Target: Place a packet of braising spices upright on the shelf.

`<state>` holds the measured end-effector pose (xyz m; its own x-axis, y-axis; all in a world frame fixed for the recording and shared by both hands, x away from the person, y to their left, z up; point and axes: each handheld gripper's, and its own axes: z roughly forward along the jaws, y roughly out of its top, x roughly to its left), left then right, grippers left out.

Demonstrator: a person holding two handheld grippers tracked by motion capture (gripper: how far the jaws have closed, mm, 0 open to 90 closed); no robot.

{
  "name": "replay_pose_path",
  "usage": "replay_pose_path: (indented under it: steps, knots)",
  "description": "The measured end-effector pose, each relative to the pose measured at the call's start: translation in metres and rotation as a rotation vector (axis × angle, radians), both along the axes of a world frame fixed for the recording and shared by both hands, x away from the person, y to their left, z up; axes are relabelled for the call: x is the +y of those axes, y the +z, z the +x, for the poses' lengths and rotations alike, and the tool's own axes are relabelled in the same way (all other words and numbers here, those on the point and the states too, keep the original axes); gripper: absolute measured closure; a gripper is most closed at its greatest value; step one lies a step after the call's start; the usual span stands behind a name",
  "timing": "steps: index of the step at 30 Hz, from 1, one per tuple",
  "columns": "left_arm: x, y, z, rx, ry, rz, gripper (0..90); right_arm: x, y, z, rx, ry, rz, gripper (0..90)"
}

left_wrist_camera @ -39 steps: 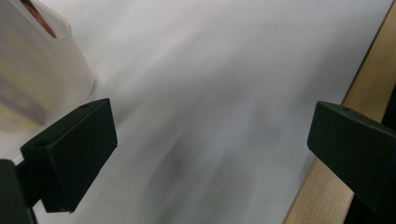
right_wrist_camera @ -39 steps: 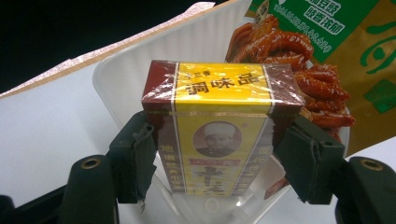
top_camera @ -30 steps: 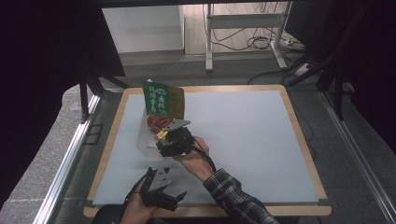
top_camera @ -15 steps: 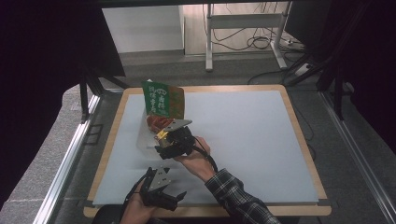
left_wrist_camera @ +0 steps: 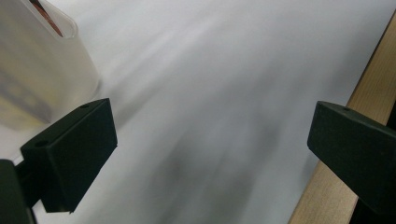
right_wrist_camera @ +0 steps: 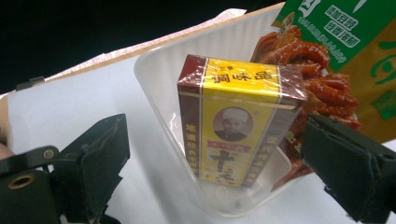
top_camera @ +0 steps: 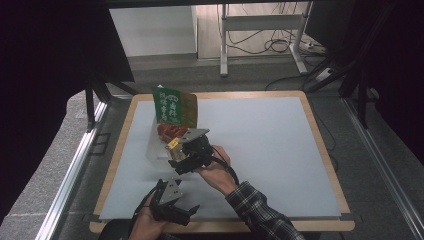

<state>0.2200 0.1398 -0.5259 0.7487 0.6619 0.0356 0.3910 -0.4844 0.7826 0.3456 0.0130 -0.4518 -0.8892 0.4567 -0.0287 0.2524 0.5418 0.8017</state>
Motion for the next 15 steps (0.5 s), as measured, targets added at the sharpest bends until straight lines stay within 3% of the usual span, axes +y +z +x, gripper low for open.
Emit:
replay_pose_path:
  steps: [15]
  knots:
    - [0.000,-0.001,0.001,0.001,0.002,-0.001,1.0,-0.022,0.007,-0.004,-0.006,0.010,0.013,6.0]
